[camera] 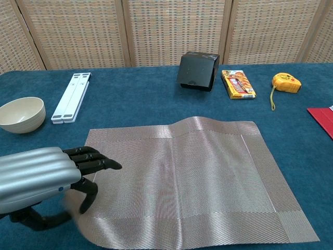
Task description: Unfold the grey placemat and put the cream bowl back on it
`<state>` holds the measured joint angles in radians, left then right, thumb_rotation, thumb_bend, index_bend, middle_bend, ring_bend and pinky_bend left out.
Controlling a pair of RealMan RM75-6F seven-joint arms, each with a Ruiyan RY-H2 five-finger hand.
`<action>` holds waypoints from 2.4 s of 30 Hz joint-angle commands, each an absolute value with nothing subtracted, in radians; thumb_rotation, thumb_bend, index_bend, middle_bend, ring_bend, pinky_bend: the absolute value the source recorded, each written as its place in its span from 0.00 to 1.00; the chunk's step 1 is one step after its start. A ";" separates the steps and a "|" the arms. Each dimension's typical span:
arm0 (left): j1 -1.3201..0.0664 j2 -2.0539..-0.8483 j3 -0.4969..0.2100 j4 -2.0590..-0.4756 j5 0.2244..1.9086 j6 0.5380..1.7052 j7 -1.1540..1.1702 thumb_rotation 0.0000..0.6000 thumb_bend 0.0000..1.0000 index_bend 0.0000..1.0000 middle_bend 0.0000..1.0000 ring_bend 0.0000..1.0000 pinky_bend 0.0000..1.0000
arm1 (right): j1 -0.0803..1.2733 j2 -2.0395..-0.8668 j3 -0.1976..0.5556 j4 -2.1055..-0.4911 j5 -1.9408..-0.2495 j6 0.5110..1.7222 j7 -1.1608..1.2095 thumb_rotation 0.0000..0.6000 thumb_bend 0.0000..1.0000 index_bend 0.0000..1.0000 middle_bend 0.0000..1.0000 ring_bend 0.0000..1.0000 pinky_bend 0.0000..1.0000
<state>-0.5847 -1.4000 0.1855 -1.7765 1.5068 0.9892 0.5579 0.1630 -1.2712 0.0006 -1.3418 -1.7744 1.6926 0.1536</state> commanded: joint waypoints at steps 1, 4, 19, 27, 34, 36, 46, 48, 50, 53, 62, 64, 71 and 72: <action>-0.588 -1.336 0.176 -1.832 1.498 0.990 0.514 1.00 0.00 0.00 0.00 0.00 0.00 | 0.163 -1.271 0.001 -1.342 -1.775 1.693 0.154 1.00 0.00 0.01 0.00 0.00 0.00; -0.575 -1.289 0.159 -1.846 1.519 1.041 0.492 1.00 0.00 0.00 0.00 0.00 0.00 | 0.163 -1.271 0.001 -1.342 -1.777 1.693 0.154 1.00 0.00 0.01 0.00 0.00 0.00; -0.480 -1.194 -0.051 -1.627 1.186 1.186 0.282 1.00 0.00 0.00 0.00 0.00 0.00 | 0.167 -1.280 -0.006 -1.343 -1.787 1.674 0.138 1.00 0.00 0.01 0.00 0.00 0.00; -0.532 -1.290 -0.075 -1.273 1.140 0.931 0.041 1.00 0.00 0.11 0.00 0.00 0.00 | 0.171 -1.289 -0.008 -1.337 -1.785 1.658 0.133 1.00 0.00 0.01 0.00 0.00 0.00; -0.572 -1.406 -0.064 -1.028 1.271 0.878 -0.131 1.00 0.00 0.25 0.00 0.00 0.00 | 0.174 -1.299 -0.008 -1.328 -1.777 1.642 0.122 1.00 0.00 0.01 0.00 0.00 0.00; -0.583 -1.434 -0.062 -0.984 1.289 0.870 -0.146 1.00 0.00 0.30 0.00 0.00 0.00 | 0.175 -1.301 -0.008 -1.325 -1.774 1.638 0.123 1.00 0.00 0.01 0.00 0.00 0.00; -0.611 -1.535 -0.048 -0.845 1.335 0.824 -0.183 1.00 0.05 0.50 0.00 0.00 0.00 | 0.176 -1.306 -0.005 -1.313 -1.765 1.634 0.128 1.00 0.00 0.01 0.00 0.00 0.00; -0.612 -1.546 -0.049 -0.828 1.339 0.824 -0.193 1.00 0.09 0.54 0.00 0.00 0.00 | 0.177 -1.306 -0.004 -1.310 -1.763 1.632 0.131 1.00 0.00 0.01 0.00 0.00 0.00; -0.610 -1.554 -0.051 -0.813 1.346 0.833 -0.205 1.00 0.17 0.57 0.00 0.00 0.00 | 0.177 -1.306 -0.005 -1.308 -1.762 1.630 0.135 1.00 0.00 0.01 0.00 0.00 0.00; -0.606 -1.558 -0.051 -0.797 1.356 0.848 -0.211 1.00 0.31 0.62 0.00 0.00 0.00 | 0.179 -1.307 -0.005 -1.307 -1.762 1.628 0.139 1.00 0.00 0.01 0.00 0.00 0.00; -0.595 -1.541 -0.057 -0.810 1.364 0.873 -0.205 1.00 0.49 0.65 0.00 0.00 0.00 | 0.178 -1.307 -0.009 -1.309 -1.771 1.637 0.143 1.00 0.00 0.01 0.00 0.00 0.00; -0.593 -1.534 -0.059 -0.825 1.370 0.888 -0.202 1.00 0.49 0.65 0.00 0.00 0.00 | 0.178 -1.307 -0.009 -1.310 -1.772 1.637 0.143 1.00 0.00 0.01 0.00 0.00 0.00; -0.612 -1.447 -0.057 -1.040 1.467 1.004 -0.191 1.00 0.49 0.66 0.00 0.00 0.00 | 0.179 -1.305 -0.009 -1.313 -1.772 1.639 0.147 1.00 0.00 0.01 0.00 0.00 0.00; -0.626 -1.431 -0.053 -1.089 1.494 1.013 -0.182 1.00 0.49 0.66 0.00 0.00 0.00 | 0.180 -1.305 -0.009 -1.313 -1.772 1.637 0.148 1.00 0.00 0.01 0.00 0.00 0.00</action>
